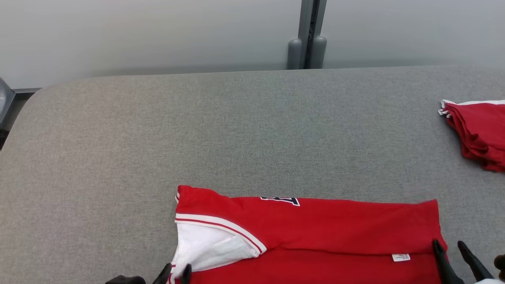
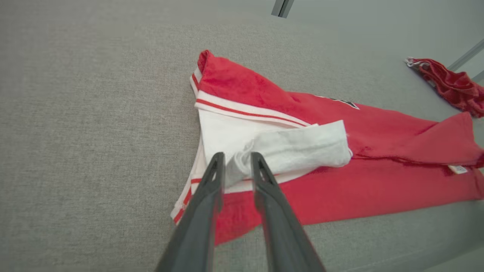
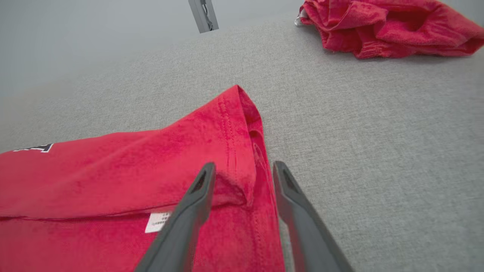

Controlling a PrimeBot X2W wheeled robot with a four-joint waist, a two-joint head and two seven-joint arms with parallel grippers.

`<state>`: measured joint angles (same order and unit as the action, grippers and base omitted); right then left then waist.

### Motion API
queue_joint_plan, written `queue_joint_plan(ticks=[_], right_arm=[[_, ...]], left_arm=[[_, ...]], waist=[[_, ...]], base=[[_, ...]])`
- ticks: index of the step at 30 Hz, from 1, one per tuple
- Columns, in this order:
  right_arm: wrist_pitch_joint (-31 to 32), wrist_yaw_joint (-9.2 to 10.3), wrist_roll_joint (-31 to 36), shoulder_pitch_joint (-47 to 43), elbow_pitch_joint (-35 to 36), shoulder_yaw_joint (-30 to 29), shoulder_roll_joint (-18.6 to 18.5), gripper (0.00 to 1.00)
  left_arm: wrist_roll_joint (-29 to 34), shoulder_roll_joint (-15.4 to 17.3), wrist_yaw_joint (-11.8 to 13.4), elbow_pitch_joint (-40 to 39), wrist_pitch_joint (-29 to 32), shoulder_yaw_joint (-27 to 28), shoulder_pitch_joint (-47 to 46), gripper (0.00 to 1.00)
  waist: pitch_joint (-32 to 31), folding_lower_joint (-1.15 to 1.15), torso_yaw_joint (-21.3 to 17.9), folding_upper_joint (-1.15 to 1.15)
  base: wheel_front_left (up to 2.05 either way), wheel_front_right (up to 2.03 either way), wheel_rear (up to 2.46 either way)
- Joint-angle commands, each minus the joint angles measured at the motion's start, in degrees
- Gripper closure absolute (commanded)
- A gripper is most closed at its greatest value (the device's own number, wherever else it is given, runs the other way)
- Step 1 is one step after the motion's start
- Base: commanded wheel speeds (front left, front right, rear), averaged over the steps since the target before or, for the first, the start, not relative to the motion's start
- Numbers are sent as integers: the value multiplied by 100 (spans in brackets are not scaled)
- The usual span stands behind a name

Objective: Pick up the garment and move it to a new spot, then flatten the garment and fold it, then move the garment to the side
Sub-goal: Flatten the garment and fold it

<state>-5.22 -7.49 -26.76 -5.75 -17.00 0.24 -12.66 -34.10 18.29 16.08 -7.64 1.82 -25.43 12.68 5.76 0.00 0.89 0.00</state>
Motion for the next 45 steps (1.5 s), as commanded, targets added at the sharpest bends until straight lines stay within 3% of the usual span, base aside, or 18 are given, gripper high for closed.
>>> queue_joint_plan(ticks=[1, 5, 14, 22, 27, 36, 42, 44, 45], right_arm=[[28, -1, 81, -107, 73, -114, 38, 0], [62, -1, 150, -218, 205, -358, 105, 0], [231, -1, 437, -384, 580, -903, 179, 0], [522, -1, 671, -171, 506, -792, 286, 0], [685, -1, 789, 204, -31, -611, 297, 0], [720, -1, 935, 890, -1594, -531, 225, 0], [869, -1, 664, 1202, -2483, -150, 165, 0], [914, -1, 540, 1284, -2630, 34, 148, 52], [939, -1, 471, 1320, -2677, 120, 146, 59]], left_arm=[[-76, 55, -68, 12, 122, -56, 134, 0], [-84, 138, -3, -94, 242, -64, 193, 0], [176, 71, 161, -128, -117, 33, -80, 0], [310, -155, 96, 94, -347, -98, -456, 0], [389, -247, 57, 321, -469, -161, -658, 0], [368, -340, 40, 550, -598, -178, -774, 0], [361, -305, 73, 589, -654, -144, -774, 0], [365, -288, 94, 589, -669, -133, -767, 0], [373, -279, 96, 589, -675, -129, -765, 0]], waist=[[-29, 0, 24, 0], [-83, 0, 51, 0], [-313, 0, 86, 0], [-481, 0, 124, 0], [-512, 0, 150, 0], [-529, 0, 279, 0], [-537, 0, 320, 0], [-534, 0, 313, 0], [-531, 0, 307, 0]], base=[[0, 0, 0], [0, 0, 0], [0, 0, 0], [0, 0, 0], [0, 0, 0], [0, 0, 0], [0, 0, 0], [0, 0, 0], [0, 0, 0]])
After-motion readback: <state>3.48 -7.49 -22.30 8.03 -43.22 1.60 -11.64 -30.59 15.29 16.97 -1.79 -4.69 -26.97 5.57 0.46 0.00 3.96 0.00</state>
